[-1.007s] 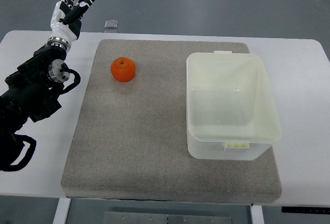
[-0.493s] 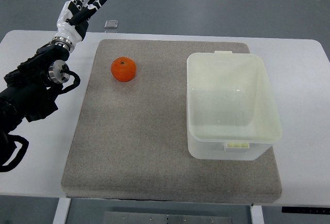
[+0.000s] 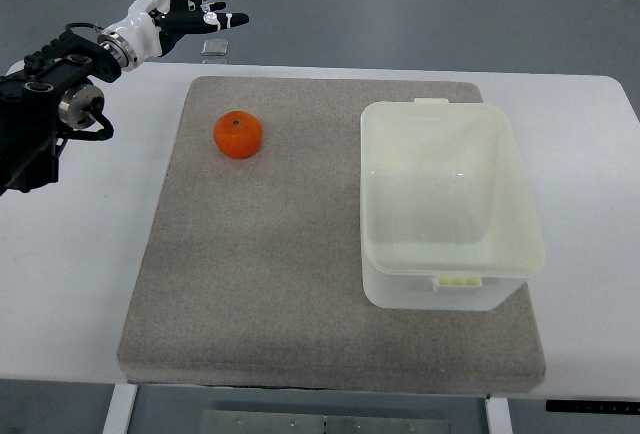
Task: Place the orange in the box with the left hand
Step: 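Swing the left hand over the mat toward the orange, fingers open, then lower the left hand around the orange and close the fingers on it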
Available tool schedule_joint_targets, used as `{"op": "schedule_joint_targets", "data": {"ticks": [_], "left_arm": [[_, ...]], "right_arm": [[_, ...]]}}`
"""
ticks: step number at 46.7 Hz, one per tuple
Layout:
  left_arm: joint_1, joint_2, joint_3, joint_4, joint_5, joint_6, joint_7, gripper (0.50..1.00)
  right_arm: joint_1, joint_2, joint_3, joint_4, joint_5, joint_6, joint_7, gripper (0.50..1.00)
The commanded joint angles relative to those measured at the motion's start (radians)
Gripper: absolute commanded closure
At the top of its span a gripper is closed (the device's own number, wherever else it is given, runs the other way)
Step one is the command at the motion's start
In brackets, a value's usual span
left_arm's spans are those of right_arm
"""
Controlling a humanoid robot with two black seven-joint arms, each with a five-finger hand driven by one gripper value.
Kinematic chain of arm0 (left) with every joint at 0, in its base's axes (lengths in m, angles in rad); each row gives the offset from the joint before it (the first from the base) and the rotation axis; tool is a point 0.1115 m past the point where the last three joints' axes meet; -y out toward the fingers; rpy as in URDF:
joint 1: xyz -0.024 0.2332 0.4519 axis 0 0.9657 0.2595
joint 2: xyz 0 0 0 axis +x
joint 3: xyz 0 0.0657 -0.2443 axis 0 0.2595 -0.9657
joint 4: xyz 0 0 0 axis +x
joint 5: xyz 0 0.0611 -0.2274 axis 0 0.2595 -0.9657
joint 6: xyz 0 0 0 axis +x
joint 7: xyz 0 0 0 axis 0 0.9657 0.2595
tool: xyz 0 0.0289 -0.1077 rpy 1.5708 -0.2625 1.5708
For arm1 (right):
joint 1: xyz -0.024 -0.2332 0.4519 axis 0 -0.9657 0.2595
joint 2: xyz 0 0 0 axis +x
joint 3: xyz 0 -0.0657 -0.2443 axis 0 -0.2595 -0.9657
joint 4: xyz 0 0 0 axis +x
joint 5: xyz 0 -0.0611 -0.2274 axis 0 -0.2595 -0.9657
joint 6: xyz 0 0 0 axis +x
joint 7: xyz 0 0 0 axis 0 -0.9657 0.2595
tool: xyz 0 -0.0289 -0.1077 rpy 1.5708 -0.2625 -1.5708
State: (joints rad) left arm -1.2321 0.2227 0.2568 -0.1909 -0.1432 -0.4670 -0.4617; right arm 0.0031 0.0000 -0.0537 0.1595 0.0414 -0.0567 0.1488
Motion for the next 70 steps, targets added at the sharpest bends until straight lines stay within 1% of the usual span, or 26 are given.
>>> {"op": "schedule_joint_targets", "data": {"ticks": [1, 4, 8, 13, 19, 22, 25, 26, 32, 33, 40, 43, 51, 60, 70], "left_arm": [[-0.032, 0.018, 0.067, -0.002, 0.072, -0.035, 0.0, 0.506], [-0.052, 0.04, 0.087, -0.005, 0.151, -0.07, -0.002, 0.506], [-0.076, 0.066, 0.085, -0.021, 0.307, -0.144, -0.003, 0.506], [-0.113, 0.112, 0.075, -0.071, 0.464, -0.144, -0.017, 0.506], [-0.181, 0.173, 0.081, -0.198, 0.618, -0.144, -0.028, 0.506], [-0.21, 0.202, 0.079, -0.263, 0.744, -0.144, -0.064, 0.508], [-0.227, 0.216, 0.075, -0.309, 0.876, -0.144, -0.138, 0.512], [-0.231, 0.216, 0.073, -0.32, 0.916, -0.144, -0.149, 0.514], [-0.251, 0.216, 0.079, -0.344, 1.08, -0.144, -0.149, 0.514], [-0.251, 0.218, 0.081, -0.344, 1.106, -0.131, -0.149, 0.514], [-0.244, 0.216, 0.078, -0.344, 1.307, 0.03, -0.149, 0.516], [-0.239, 0.216, 0.078, -0.351, 1.335, 0.073, -0.149, 0.516], [-0.237, 0.205, 0.079, -0.38, 1.337, 0.077, -0.149, 0.514], [-0.233, 0.192, 0.085, -0.38, 1.343, 0.079, -0.149, 0.514], [-0.184, 0.147, 0.087, -0.367, 1.347, 0.103, -0.149, 0.514]], "right_arm": [[0.0, 0.0, 0.0, 0.0, 0.0, 0.0, 0.0, 0.574], [0.0, 0.0, 0.0, 0.0, 0.0, 0.0, 0.0, 0.574], [0.0, 0.0, 0.0, 0.0, 0.0, 0.0, 0.0, 0.574], [0.0, 0.0, 0.0, 0.0, 0.0, 0.0, 0.0, 0.574], [0.0, 0.0, 0.0, 0.0, 0.0, 0.0, 0.0, 0.574], [0.0, 0.0, 0.0, 0.0, 0.0, 0.0, 0.0, 0.574], [0.0, 0.0, 0.0, 0.0, 0.0, 0.0, 0.0, 0.574], [0.0, 0.0, 0.0, 0.0, 0.0, 0.0, 0.0, 0.574], [0.0, 0.0, 0.0, 0.0, 0.0, 0.0, 0.0, 0.574], [0.0, 0.0, 0.0, 0.0, 0.0, 0.0, 0.0, 0.574], [0.0, 0.0, 0.0, 0.0, 0.0, 0.0, 0.0, 0.574], [0.0, 0.0, 0.0, 0.0, 0.0, 0.0, 0.0, 0.574], [0.0, 0.0, 0.0, 0.0, 0.0, 0.0, 0.0, 0.574], [0.0, 0.0, 0.0, 0.0, 0.0, 0.0, 0.0, 0.574], [0.0, 0.0, 0.0, 0.0, 0.0, 0.0, 0.0, 0.574]]}}
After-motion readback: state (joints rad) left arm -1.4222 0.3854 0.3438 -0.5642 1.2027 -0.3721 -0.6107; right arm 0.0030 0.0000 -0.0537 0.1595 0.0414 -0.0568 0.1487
